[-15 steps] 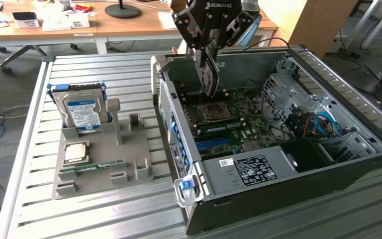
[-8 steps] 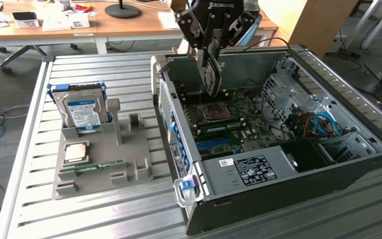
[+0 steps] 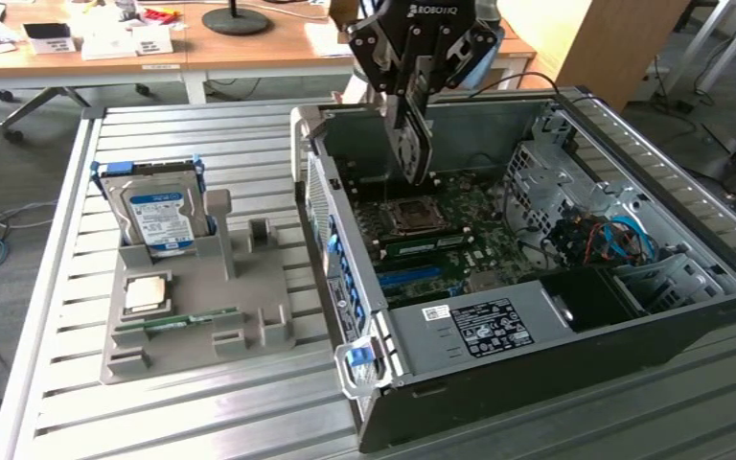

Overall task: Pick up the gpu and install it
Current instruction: 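Pick up the gpu and move the gpu toward the slot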

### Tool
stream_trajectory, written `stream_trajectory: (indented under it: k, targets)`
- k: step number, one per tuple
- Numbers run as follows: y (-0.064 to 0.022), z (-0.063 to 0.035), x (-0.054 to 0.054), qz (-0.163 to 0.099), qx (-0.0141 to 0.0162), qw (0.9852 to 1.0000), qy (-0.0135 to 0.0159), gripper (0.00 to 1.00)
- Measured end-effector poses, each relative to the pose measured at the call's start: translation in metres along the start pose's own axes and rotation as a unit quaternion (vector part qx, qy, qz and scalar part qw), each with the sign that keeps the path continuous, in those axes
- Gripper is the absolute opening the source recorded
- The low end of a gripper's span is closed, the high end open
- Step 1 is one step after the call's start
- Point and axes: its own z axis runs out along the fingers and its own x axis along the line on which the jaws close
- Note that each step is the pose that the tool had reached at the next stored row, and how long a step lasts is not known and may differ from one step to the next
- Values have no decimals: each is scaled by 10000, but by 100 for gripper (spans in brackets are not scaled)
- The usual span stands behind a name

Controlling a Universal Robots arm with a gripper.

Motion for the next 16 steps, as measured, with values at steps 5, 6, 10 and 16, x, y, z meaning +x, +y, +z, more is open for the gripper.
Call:
stream_trajectory:
  k: [5,6,10,16]
  targets:
    - [3,2,-87,-1,0,10000,0,27]
    - [4,3,-102,-1,0,10000,0,27]
    - [7,4,-167,0,0,10000,0,27]
    - [13,7,-285,-1,0,10000,0,27]
